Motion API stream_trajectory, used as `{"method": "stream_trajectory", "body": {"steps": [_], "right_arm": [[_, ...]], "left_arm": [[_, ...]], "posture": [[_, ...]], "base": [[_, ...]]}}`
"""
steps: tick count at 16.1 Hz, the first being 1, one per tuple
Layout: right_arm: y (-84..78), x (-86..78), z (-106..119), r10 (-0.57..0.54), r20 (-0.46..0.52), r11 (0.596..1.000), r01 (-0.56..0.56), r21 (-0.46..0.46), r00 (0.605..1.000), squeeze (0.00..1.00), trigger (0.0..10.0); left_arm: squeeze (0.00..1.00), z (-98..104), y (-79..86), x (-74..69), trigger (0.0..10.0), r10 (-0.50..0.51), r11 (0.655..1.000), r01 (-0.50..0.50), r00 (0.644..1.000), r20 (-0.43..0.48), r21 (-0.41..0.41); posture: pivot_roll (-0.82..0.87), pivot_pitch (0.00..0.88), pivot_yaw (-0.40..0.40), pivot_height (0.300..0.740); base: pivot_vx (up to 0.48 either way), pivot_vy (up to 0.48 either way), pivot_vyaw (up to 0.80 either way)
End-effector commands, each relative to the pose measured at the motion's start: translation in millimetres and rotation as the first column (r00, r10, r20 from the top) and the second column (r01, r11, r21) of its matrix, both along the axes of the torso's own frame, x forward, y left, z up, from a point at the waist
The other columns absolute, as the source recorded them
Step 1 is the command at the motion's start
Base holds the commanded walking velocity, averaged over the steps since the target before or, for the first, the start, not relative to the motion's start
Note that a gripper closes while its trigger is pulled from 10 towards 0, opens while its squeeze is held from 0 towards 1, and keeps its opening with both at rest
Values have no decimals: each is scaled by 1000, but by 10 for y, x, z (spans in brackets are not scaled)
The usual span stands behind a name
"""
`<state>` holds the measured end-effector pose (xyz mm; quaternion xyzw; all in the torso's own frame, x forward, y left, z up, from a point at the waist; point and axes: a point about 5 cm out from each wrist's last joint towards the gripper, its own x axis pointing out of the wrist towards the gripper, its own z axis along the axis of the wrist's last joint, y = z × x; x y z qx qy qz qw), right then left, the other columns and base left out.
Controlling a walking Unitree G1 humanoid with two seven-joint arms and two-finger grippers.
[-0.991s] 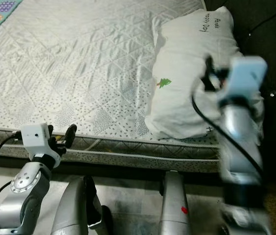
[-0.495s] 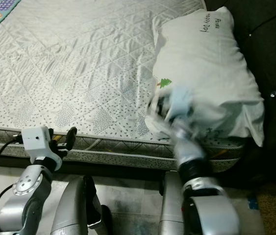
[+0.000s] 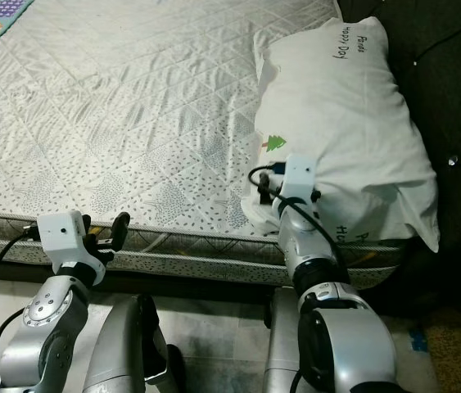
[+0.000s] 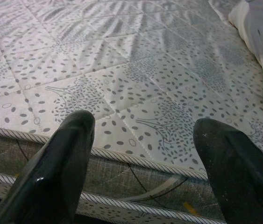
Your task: Clean up the room
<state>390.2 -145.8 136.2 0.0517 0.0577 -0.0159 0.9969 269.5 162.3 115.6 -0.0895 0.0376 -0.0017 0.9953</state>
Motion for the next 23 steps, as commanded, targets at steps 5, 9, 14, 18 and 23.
{"method": "stream_trajectory", "body": {"steps": [5, 9, 14, 18, 23], "right_arm": [[-106, -240, 494, 83, 353, 996, -87, -3, 932, 0, 10000], [-201, -690, 141, 63, 294, 998, -64, -5, 954, 0, 10000], [-263, -797, 278, 35, 323, 998, -51, 43, 946, 0, 10000], [-218, -713, 433, 23, 361, 997, -50, 64, 932, 0, 10000], [-180, -674, 432, 26, 361, 996, -55, 69, 932, 0, 10000]], "left_arm": [[0, 83, 13, 28, 10000, 4, 1000, -5, 999, 48, 23], [0, 31, -7, 77, 10000, 1, 1000, -2, 999, 48, 8], [0, 66, -171, 227, 10000, -51, 998, 53, 995, 83, -19], [0, 82, -177, 321, 10000, -62, 998, 63, 993, 102, -14], [0, 56, -214, 344, 10000, -59, 998, 62, 992, 114, -23]], "posture": [[-104, 129, 66, 556], [-138, 77, 84, 556], [-177, 9, 112, 556], [-178, 0, 128, 556], [-183, 0, 132, 556]], "base": [[0, 0, 0], [0, 0, 0], [0, 0, -180], [0, 0, -520], [0, 0, -510]]}}
